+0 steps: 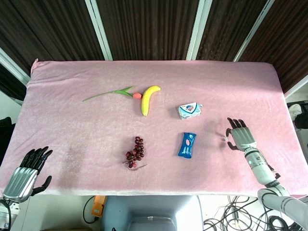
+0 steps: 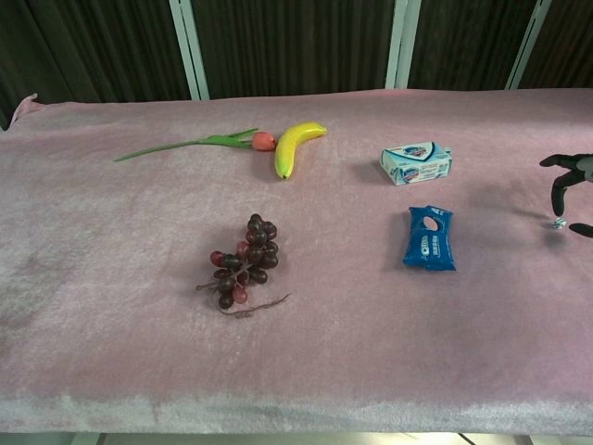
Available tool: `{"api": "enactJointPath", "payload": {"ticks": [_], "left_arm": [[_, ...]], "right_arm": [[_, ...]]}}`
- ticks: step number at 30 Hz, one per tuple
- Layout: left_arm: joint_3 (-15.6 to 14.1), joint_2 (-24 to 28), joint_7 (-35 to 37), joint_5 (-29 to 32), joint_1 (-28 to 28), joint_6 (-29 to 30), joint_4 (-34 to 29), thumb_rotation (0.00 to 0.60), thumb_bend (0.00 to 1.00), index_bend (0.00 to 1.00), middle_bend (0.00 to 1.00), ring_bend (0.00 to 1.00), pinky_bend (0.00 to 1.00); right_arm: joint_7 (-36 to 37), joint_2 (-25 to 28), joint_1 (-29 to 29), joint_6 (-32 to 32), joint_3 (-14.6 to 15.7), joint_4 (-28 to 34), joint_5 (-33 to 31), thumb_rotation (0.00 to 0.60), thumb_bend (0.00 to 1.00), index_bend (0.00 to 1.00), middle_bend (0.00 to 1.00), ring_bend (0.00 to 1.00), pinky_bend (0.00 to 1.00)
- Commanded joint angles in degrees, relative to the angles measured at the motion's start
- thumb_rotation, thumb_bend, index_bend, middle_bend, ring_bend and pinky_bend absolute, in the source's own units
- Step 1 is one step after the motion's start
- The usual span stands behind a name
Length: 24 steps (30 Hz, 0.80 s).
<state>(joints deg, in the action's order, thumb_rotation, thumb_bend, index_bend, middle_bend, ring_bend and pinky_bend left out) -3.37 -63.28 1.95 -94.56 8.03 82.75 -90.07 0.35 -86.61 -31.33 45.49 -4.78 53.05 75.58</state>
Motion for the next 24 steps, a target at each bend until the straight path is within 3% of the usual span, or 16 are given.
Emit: {"api": "enactJointPath", "payload": {"ticks": [1,24], "left_arm": [[-0.02,0.02,0.07,-0.06,0.02,-0.01,-0.02,0.561,0.42,0.00,0.00,0.00,0.04],[-0.02,-0.06,-0.33,-0.09,-0.09,0.09,-0.12,0.585,0.41,0.00,0.00,0.00,0.04]], "right_arm": [[0.12,0.13,0.00,0.06,0.01,0.05,0.01,0.600,0.48,0.57,0.00,0.00,0.00],[0.23,-0.75,-0.65,0.07,0.25,-0.60,0.36,0.600,0.48,0.60,0.01,0.00,0.00]]}}
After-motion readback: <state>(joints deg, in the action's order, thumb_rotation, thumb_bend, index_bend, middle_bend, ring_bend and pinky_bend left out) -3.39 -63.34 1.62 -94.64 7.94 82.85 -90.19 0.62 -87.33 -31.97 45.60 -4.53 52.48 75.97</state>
